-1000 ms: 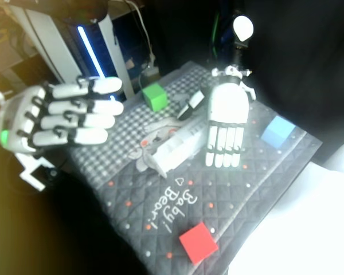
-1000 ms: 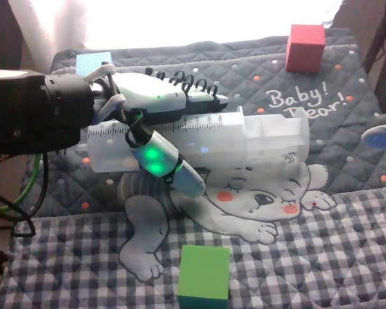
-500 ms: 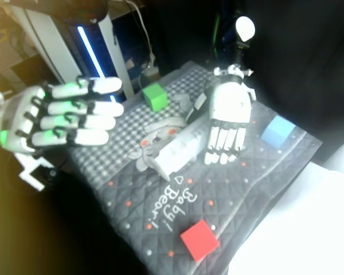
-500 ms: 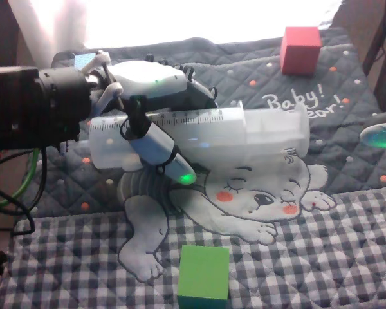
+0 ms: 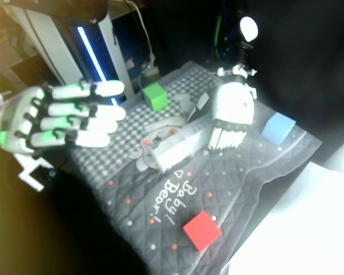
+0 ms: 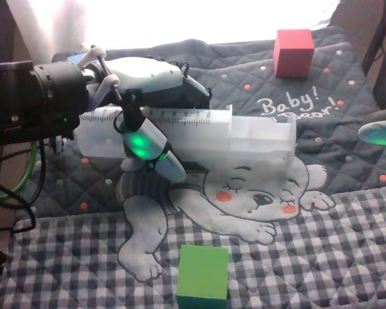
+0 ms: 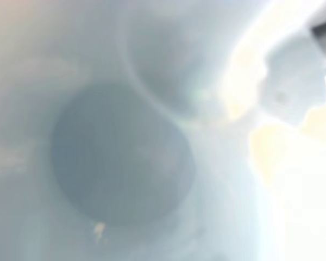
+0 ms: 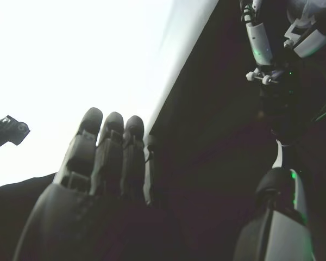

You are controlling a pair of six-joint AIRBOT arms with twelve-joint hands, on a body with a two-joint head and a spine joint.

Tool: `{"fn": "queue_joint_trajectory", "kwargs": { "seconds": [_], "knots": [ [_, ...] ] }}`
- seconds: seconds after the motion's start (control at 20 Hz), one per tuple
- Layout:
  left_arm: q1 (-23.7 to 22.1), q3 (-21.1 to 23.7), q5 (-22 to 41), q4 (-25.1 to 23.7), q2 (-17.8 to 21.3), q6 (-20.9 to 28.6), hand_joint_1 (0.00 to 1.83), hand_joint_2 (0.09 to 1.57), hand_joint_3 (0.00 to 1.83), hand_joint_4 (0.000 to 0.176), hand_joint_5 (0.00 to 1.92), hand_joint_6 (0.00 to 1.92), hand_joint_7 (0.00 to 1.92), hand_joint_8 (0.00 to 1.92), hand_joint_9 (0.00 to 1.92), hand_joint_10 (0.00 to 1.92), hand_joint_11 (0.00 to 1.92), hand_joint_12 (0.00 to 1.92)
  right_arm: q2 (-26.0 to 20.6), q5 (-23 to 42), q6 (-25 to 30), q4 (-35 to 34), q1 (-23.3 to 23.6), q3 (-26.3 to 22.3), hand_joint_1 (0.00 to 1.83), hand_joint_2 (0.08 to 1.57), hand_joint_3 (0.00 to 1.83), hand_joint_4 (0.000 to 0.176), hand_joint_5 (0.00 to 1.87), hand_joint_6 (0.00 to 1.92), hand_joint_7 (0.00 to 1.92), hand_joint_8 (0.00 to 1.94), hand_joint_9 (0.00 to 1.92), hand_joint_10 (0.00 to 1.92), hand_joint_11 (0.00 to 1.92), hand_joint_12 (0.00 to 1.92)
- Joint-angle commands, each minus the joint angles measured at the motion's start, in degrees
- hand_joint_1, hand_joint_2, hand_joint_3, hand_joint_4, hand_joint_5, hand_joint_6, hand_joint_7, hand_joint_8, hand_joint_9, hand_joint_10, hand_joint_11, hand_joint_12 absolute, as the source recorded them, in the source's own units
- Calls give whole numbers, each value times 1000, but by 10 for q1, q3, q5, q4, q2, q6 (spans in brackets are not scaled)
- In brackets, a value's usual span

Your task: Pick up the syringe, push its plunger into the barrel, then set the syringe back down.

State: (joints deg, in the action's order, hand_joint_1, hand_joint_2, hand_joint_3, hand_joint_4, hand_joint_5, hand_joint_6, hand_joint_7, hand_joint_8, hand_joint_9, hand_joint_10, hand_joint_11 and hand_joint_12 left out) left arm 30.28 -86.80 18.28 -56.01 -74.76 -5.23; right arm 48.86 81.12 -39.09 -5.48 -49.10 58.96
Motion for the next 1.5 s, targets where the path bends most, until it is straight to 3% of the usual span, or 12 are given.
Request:
{"fn": "queue_joint_trajectory", "kwargs": {
  "seconds": [0.0, 0.2, 0.3, 0.65, 0.9, 0.95, 1.1, 1.25, 1.3, 1.35, 1.4, 1.45],
  "knots": [
    [-5, -6, 20, 25, 1, -8, 1536, 1135, 4, 119, 1050, 1921, 1289, 1921, 1387, 1921, 1413, 1921, -1, 72, 3, -8, 8, 0, 573, 720, 7, 48, 168, 2, 259, 0, 196, 0, 0, 318],
    [-16, -5, 48, 91, 15, -33, 1547, 1123, 0, 109, 1206, 1921, 1370, 1921, 1436, 1921, 1463, 1921, 0, 72, 3, -8, 8, 0, 635, 677, 0, 95, 134, 0, 252, 0, 188, 0, 0, 337],
    [-22, -1, 57, 92, 21, -38, 1492, 1160, 15, 92, 1209, 1921, 1469, 1921, 1515, 1921, 1518, 1921, 0, 72, 5, -8, 7, 0, 594, 717, 8, 71, 113, 0, 214, 1, 152, 0, 0, 232],
    [-38, 13, 91, 137, 46, -57, 1487, 1160, 11, 74, 1178, 1921, 1432, 1921, 1479, 1921, 1448, 1921, 9, 72, 6, -10, 7, 0, 599, 747, 5, 47, 99, 0, 176, 0, 154, 1, 15, 221],
    [-56, 32, 118, 178, 71, -64, 1645, 1112, 0, 85, 1273, 1921, 1518, 1921, 1590, 1921, 1610, 1921, 28, 72, 9, -14, 7, 2, 580, 782, 11, 57, 96, 1, 170, 4, 136, 2, 4, 199],
    [-56, 38, 124, 189, 77, -94, 1639, 1124, 0, 0, 1289, 1921, 1501, 1921, 1577, 1921, 1612, 1921, 32, 72, 10, -14, 7, 3, 581, 779, 8, 59, 90, 0, 159, 0, 133, 1, 5, 201],
    [-59, 45, 141, 209, 87, -105, 1650, 1114, 0, 0, 1261, 1921, 1468, 1921, 1568, 1921, 1621, 1921, 44, 72, 19, -19, 0, 5, 610, 722, 0, 74, 64, 0, 157, 2, 129, 0, 37, 218],
    [-68, 52, 151, 209, 94, -106, 1660, 1115, 0, 0, 1159, 1921, 1421, 1921, 1535, 1921, 1599, 1921, 52, 72, 21, -23, -6, 5, 584, 694, 0, 38, 62, 1, 121, 0, 102, 0, 32, 216],
    [-70, 56, 153, 209, 97, -106, 1645, 1122, 0, 0, 1239, 1921, 1445, 1921, 1543, 1921, 1603, 1921, 56, 72, 23, -25, -8, 5, 415, 751, 9, 26, 84, 10, 157, 14, 143, 15, 51, 227],
    [-72, 62, 154, 209, 102, -109, 1656, 1108, 0, 0, 1264, 1921, 1466, 1921, 1560, 1921, 1613, 1921, 61, 72, 25, -28, -9, 7, 144, 778, 6, 48, 66, 2, 138, 3, 112, 3, 9, 227],
    [-74, 64, 154, 209, 105, -109, 1656, 1108, 0, 0, 1264, 1921, 1466, 1921, 1560, 1921, 1613, 1921, 66, 71, 26, -30, -11, 8, 144, 778, 6, 48, 66, 2, 138, 3, 112, 3, 9, 227],
    [-76, 66, 154, 209, 108, -109, 1650, 1099, 0, 0, 1307, 1921, 1489, 1921, 1580, 1921, 1627, 1921, 72, 71, 33, -33, -14, 11, 5, 825, 15, 17, 7, 1, 20, 2, 5, 0, 0, 10]
  ]
}}
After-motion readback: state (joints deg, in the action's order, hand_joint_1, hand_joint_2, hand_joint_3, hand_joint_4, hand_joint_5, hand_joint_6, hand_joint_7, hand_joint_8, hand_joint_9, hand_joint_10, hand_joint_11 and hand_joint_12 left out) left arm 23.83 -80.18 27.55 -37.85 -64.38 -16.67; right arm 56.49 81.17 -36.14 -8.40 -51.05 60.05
